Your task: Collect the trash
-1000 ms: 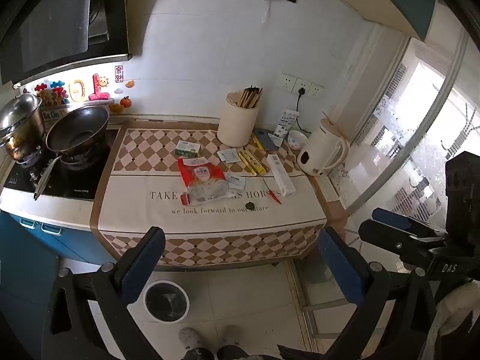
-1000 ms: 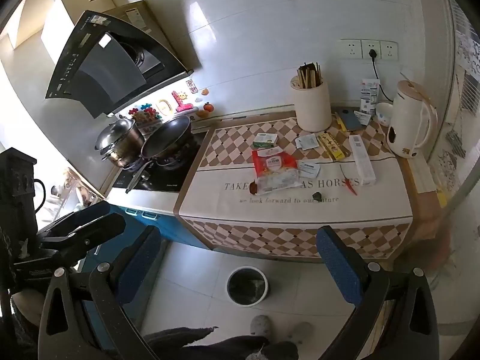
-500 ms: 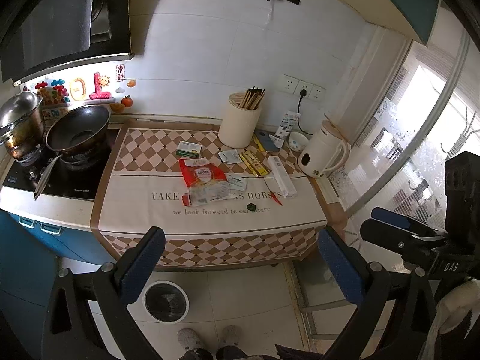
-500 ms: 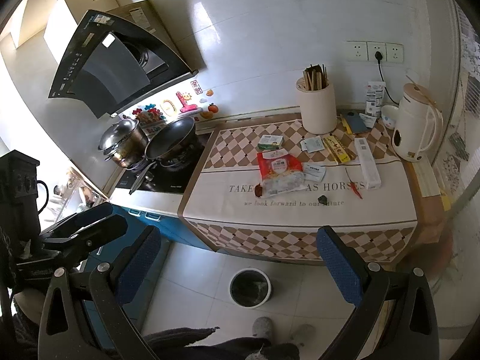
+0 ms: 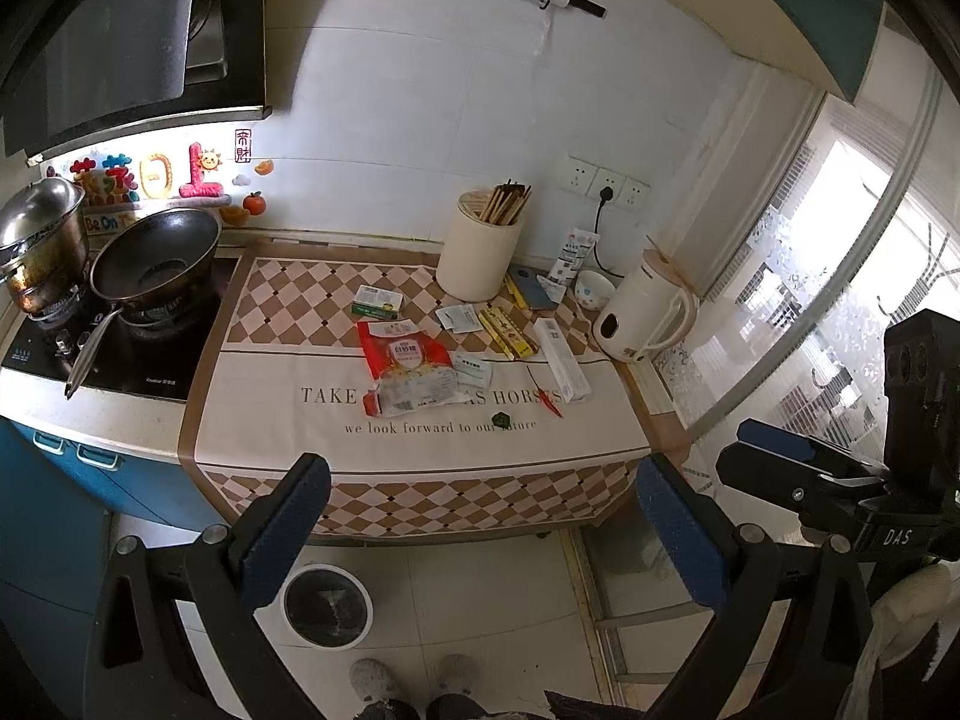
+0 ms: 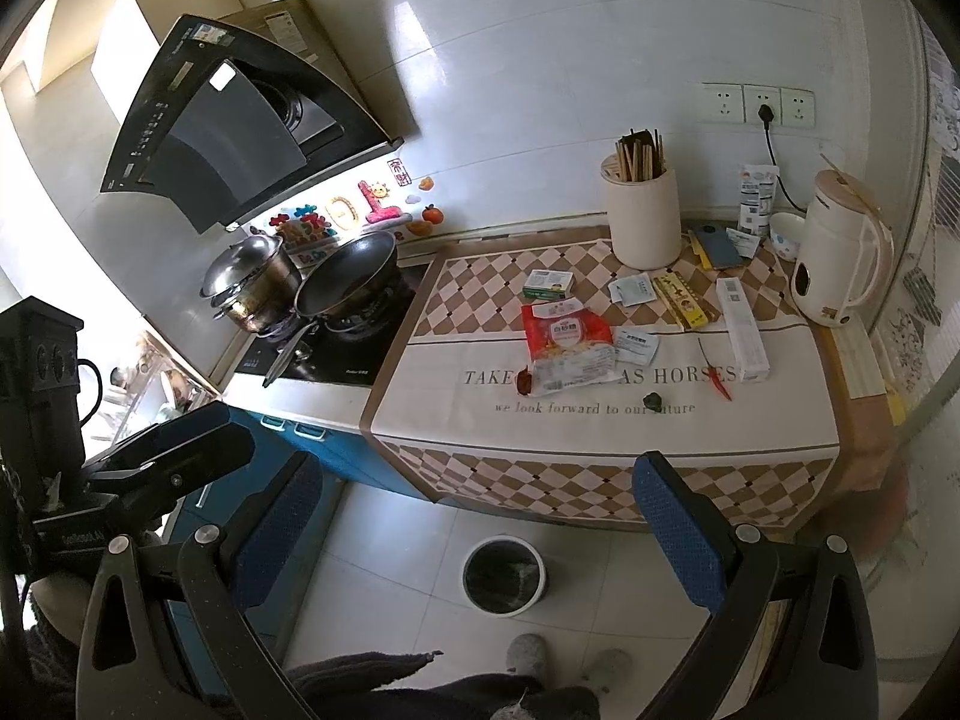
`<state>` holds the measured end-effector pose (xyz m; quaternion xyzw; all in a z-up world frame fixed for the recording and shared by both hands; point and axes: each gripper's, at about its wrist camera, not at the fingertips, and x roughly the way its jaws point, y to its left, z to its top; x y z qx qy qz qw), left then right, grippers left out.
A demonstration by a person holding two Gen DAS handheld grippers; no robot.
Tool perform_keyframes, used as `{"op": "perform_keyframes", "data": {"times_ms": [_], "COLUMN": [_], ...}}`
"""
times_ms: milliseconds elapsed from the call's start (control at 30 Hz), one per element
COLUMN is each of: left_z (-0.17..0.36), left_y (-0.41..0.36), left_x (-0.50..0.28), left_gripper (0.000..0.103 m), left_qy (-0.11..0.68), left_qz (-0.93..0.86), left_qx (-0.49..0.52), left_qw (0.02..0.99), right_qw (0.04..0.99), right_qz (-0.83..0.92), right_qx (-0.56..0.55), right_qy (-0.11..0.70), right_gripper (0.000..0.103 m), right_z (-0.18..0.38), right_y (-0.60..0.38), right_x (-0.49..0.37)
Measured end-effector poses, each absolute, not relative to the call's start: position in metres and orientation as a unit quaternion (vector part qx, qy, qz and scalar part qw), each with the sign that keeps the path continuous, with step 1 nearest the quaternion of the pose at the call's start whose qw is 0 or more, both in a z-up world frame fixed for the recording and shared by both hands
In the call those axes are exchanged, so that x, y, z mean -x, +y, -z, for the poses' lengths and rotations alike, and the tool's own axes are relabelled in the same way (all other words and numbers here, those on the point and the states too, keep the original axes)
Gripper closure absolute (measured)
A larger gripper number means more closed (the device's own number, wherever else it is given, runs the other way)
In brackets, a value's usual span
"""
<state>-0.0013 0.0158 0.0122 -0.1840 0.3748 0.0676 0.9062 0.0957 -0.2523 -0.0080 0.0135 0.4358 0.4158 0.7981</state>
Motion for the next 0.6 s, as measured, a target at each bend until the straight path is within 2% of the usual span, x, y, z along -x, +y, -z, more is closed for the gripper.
{"op": "perform_keyframes", "data": {"times_ms": [600], "left_z": [-0.0125], "left_y": [0.0172], "left_x": [0.0017], "left_gripper": [0.000], "left_qy": [0.374], "left_qz": [-0.067], "left_qx": [0.185], "left_qw": [0.906], "right_qw": [0.798], "right_qz": [-0.416], "right_qx": [-0.012], "right_qy": [0.436], "right_gripper": [0.000], "right_z": [0.0067], "right_y": [-0.2507], "right_x": [-0.0975]}}
